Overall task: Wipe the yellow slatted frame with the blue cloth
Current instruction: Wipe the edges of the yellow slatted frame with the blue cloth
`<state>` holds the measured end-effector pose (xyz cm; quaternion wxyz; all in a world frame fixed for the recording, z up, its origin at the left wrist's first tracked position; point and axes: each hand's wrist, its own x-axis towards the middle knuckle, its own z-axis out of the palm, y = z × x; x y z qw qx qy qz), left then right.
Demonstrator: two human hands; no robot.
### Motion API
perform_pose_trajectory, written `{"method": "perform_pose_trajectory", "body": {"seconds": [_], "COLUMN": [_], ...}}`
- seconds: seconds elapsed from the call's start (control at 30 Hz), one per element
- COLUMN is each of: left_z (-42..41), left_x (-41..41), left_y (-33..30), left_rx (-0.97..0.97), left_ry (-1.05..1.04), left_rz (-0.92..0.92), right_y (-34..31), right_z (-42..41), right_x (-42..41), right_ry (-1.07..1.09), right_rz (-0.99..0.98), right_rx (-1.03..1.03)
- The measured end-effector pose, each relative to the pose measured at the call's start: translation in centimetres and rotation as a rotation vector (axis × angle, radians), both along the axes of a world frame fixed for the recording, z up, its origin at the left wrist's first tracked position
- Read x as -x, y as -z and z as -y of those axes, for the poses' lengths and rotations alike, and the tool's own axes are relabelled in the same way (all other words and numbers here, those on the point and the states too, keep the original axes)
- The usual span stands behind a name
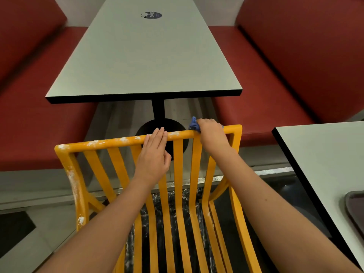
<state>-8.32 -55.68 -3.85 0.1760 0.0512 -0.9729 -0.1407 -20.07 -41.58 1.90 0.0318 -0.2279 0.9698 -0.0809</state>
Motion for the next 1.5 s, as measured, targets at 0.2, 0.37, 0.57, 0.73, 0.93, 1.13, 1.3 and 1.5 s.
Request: {"method": "perform_pose_trajectory", "body": {"seconds": [0.2,0.37,0.57,0.73,0.93,1.13,1.3,1.5], "left_z": [0.0,-0.2,-0.4,-0.3,-0.4,-0.4,-0.3,-0.4], "left_x": [0.1,0.2,0.1,0.1,0.1,0.1,0.2,0.1], "left_y": [0.3,0.3,0.3,0.3,0.5,0.4,0.4,0.5], "left_rx": [0.027,0.027,0.029,0.015,-0.001,-0.010,-0.027,-0.025], "left_ry": [-0.011,-0.024,-0.036,-0.026,-0.032,-0.033,-0.029,-0.035], "left_rz": [0.009,0.013,0.016,0.009,-0.003,-0.010,-0.014,-0.019], "right_y": [0.9,1.4,3.2,4.7,4.4,3.8,3.5,3.8], "right_z": [-1.1,-3.0,-1.2,-4.4,-3.4,-5.2,-5.0,-3.2], "right_x": [-0.8,-1.4,-4.6,-2.3,-2.1,-2.0,-1.0,-1.7], "right_ry": [-0.156,0.095,-0.090,0.094,0.096,0.019,0.120,0.031], "right_rz": [-0.027,-0.040,-0.097,-0.216,-0.189,-0.164,-0.200,-0.154], "right_rx": [0.126,0.175,0.250,0.278,0.254,0.338,0.255,0.193]}}
